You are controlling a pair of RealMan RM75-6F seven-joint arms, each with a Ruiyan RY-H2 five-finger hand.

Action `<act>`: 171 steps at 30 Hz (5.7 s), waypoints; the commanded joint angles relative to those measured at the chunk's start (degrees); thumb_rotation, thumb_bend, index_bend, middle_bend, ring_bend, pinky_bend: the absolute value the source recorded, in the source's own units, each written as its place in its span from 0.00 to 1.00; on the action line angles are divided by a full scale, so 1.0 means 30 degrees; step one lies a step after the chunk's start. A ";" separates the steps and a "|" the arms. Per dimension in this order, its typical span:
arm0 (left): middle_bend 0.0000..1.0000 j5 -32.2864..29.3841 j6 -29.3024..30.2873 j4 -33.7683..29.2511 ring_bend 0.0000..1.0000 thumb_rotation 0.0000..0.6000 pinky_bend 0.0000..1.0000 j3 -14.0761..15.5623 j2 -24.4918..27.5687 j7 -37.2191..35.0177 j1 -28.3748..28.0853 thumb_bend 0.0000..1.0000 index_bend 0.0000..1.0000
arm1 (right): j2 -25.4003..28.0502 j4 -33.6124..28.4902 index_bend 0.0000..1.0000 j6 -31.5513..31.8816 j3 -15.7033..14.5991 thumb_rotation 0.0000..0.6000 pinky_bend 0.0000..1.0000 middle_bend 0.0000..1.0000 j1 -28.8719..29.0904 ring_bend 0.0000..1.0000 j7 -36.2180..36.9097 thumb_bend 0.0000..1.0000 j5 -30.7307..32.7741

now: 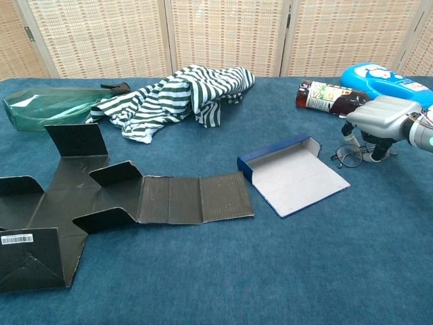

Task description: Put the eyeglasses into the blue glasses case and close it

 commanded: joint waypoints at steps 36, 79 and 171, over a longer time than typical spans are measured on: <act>0.14 0.0125 0.0422 -0.0062 0.15 1.00 0.19 0.0073 0.0115 -0.0205 0.0273 0.32 0.18 | 0.2213 -0.7896 0.61 0.3125 -0.0139 1.00 0.96 0.96 -0.0523 0.98 -0.1036 0.59 -0.2487; 0.14 0.0112 0.0191 0.0627 0.15 1.00 0.19 0.0048 -0.0056 -0.1246 0.0277 0.32 0.18 | 0.0424 -0.7416 0.06 0.4056 -0.0105 1.00 0.96 0.92 -0.0618 0.98 -0.3626 0.15 -0.2005; 0.14 0.0215 0.0101 -0.0100 0.15 1.00 0.19 0.0032 0.0041 -0.0435 0.0200 0.32 0.18 | 0.0329 -0.4383 0.28 0.7191 -0.2219 1.00 0.96 0.89 -0.2949 0.96 0.1912 0.09 -0.5753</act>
